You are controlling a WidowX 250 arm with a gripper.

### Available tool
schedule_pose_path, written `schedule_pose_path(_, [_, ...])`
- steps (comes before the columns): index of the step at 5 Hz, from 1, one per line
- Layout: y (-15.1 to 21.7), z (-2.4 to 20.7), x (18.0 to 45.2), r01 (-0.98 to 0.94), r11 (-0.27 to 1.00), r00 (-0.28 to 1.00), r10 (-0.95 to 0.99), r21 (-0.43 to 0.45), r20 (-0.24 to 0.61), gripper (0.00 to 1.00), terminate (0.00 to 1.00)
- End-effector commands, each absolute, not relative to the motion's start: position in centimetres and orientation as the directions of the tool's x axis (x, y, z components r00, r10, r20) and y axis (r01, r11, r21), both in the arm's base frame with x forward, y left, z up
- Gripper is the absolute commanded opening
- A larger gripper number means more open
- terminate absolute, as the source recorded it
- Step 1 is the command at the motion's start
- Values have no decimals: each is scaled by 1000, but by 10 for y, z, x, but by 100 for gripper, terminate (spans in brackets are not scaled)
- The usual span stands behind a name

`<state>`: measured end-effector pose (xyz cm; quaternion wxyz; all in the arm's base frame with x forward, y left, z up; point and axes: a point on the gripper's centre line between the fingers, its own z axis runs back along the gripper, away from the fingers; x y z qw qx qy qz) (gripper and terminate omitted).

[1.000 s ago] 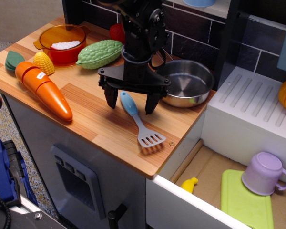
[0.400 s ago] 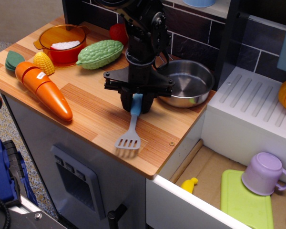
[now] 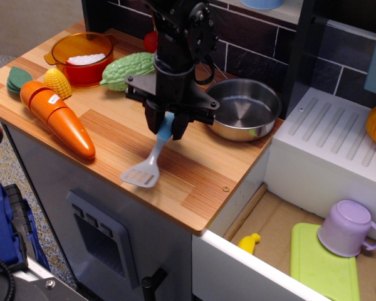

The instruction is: Put spatula in pan

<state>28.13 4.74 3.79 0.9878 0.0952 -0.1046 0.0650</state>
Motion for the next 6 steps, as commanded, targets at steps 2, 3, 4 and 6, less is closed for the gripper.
schedule_pose_path(2, [24, 82, 324, 392, 895, 801, -446, 213, 400, 0, 0])
schedule_pose_path(3, [14, 98, 333, 568, 784, 681, -619, 252, 392, 0, 0])
schedule_pose_path(4, [11, 101, 355, 675, 673, 530, -728, 302, 436, 0, 0])
schedule_pose_path(6, [-20, 89, 376, 706, 616, 415, -759, 348, 501, 0, 0])
